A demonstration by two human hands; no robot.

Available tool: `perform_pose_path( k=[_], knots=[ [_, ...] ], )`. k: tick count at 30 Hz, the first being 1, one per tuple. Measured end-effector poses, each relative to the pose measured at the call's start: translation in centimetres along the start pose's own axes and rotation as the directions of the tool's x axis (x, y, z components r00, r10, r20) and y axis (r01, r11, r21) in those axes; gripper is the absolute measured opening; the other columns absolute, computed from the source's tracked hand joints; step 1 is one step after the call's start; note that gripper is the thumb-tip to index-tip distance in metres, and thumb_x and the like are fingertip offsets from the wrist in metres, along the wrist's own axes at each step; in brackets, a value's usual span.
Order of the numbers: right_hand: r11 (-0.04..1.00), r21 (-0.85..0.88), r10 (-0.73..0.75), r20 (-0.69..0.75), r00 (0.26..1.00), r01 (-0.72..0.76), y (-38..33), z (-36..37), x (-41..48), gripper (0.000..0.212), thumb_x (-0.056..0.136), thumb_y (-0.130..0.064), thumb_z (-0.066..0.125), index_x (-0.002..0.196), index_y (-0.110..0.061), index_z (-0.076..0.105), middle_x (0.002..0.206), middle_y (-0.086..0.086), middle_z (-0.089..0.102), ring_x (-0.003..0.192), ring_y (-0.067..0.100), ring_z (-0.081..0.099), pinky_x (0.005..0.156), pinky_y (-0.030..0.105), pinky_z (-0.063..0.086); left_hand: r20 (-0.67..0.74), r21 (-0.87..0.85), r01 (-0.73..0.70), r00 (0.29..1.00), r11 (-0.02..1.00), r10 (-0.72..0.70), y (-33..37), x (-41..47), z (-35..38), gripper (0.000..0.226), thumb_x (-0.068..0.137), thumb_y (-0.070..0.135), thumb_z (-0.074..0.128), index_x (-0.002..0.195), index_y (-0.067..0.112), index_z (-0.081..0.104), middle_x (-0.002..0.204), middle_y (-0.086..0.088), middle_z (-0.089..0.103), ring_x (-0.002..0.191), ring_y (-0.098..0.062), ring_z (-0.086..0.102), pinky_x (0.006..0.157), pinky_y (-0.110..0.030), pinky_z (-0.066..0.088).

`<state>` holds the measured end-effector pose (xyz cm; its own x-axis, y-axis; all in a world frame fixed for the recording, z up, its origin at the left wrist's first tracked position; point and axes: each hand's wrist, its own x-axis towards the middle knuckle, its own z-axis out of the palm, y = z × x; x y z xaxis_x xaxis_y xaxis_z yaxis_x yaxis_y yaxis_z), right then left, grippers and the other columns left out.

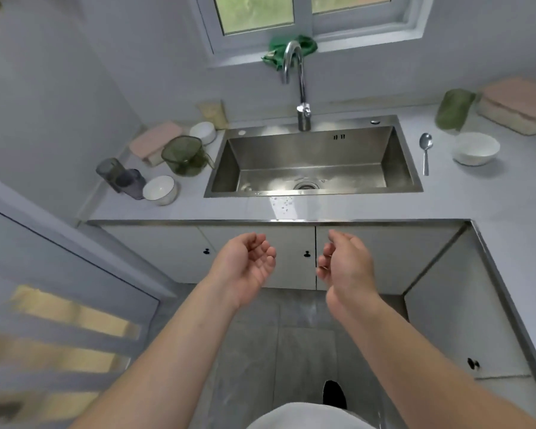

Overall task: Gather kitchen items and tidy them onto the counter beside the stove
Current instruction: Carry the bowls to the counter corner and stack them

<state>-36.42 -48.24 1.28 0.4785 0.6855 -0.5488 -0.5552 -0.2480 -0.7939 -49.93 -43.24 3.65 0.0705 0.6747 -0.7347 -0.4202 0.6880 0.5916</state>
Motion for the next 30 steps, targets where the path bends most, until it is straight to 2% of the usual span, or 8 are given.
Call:
perform_pose_path(
  k=[8, 12, 16, 18, 20, 24, 28, 30],
  knots=[
    [0.986, -0.156, 0.078, 0.15, 0.986, -0.054, -1.0, 11.9, 7.1, 0.008, 0.097, -0.02, 0.052, 0.09, -0.017, 0.055, 0.065, -0.003, 0.048, 0.053, 0.012, 0.042, 0.053, 0.028, 0.036, -0.141, -0.138, -0.043, 0.99, 0.989, 0.023, 8.9, 8.9, -3.5, 0.029, 0.102, 0.014, 0.044, 0.076, 0.006, 0.054, 0.052, -0.007, 0.055, 0.042, -0.016, 0.058, 0.04, -0.018, 0.049],
    [0.974, -0.217, 0.099, 0.177, 0.979, -0.059, -0.2, 18.3, 10.8, 0.009, 0.098, -0.021, 0.052, 0.091, -0.016, 0.055, 0.067, -0.002, 0.049, 0.055, 0.012, 0.043, 0.054, 0.028, 0.038, -0.174, -0.208, -0.032, 0.985, 0.978, -0.005, 14.5, 15.3, -6.3, 0.028, 0.104, 0.023, 0.044, 0.082, 0.006, 0.048, 0.071, -0.014, 0.059, 0.053, -0.021, 0.062, 0.041, -0.022, 0.052],
    [0.966, -0.252, 0.099, 0.168, 0.981, -0.054, 1.1, 25.8, 14.1, 0.008, 0.098, -0.02, 0.052, 0.092, -0.016, 0.055, 0.071, 0.0, 0.049, 0.058, 0.014, 0.044, 0.054, 0.027, 0.038, -0.201, -0.254, -0.001, 0.978, 0.967, -0.052, 20.9, 22.0, -9.0, 0.023, 0.105, 0.027, 0.044, 0.114, 0.006, 0.042, 0.106, -0.022, 0.058, 0.077, -0.027, 0.062, 0.054, -0.029, 0.061],
    [0.957, -0.283, 0.104, 0.148, 0.984, -0.058, 1.7, 30.5, 15.6, 0.007, 0.098, -0.02, 0.053, 0.092, -0.017, 0.055, 0.072, 0.0, 0.049, 0.059, 0.015, 0.043, 0.055, 0.028, 0.038, -0.233, -0.284, 0.002, 0.97, 0.959, -0.071, 24.9, 25.4, -10.7, 0.039, 0.105, 0.026, 0.046, 0.137, 0.007, 0.034, 0.107, -0.02, 0.051, 0.095, -0.032, 0.062, 0.075, -0.035, 0.062],
    [0.95, -0.305, 0.111, 0.129, 0.985, -0.067, 2.0, 33.9, 16.6, 0.007, 0.097, -0.02, 0.053, 0.092, -0.017, 0.057, 0.071, 0.0, 0.051, 0.059, 0.015, 0.044, 0.055, 0.029, 0.039, -0.292, -0.281, -0.015, 0.954, 0.96, -0.07, 27.7, 28.0, -12.0, 0.049, 0.105, 0.025, 0.046, 0.148, 0.011, 0.028, 0.114, -0.019, 0.044, 0.107, -0.036, 0.058, 0.083, -0.041, 0.06],
    [0.939, -0.339, 0.1, 0.106, 0.989, -0.059, 2.3, 39.8, 19.4, 0.01, 0.097, -0.019, 0.052, 0.089, -0.017, 0.057, 0.072, 0.001, 0.053, 0.06, 0.016, 0.046, 0.057, 0.03, 0.04, -0.397, -0.235, -0.018, 0.914, 0.972, -0.079, 32.5, 33.1, -14.5, 0.044, 0.102, 0.016, 0.045, 0.145, 0.019, 0.038, 0.136, -0.018, 0.043, 0.107, -0.039, 0.052, 0.085, -0.046, 0.055],
    [0.932, -0.353, 0.111, 0.047, 0.993, -0.087, 2.5, 43.2, 22.1, 0.01, 0.098, -0.019, 0.051, 0.091, -0.017, 0.058, 0.074, 0.002, 0.053, 0.059, 0.015, 0.046, 0.054, 0.028, 0.039, -0.45, -0.275, 0.048, 0.876, 0.96, -0.172, 33.9, 36.0, -15.6, 0.045, 0.099, 0.005, 0.048, 0.141, 0.02, 0.043, 0.124, -0.016, 0.039, 0.108, -0.041, 0.047, 0.093, -0.052, 0.054],
    [0.931, -0.353, 0.109, 0.025, 0.994, -0.093, 2.4, 44.8, 23.9, 0.009, 0.097, -0.017, 0.051, 0.09, -0.017, 0.056, 0.073, 0.001, 0.052, 0.058, 0.015, 0.046, 0.055, 0.028, 0.038, -0.475, -0.298, 0.066, 0.855, 0.952, -0.208, 34.0, 37.2, -16.0, 0.047, 0.098, 0.001, 0.046, 0.142, 0.018, 0.044, 0.127, -0.018, 0.043, 0.112, -0.042, 0.05, 0.091, -0.052, 0.054]
  ],
)
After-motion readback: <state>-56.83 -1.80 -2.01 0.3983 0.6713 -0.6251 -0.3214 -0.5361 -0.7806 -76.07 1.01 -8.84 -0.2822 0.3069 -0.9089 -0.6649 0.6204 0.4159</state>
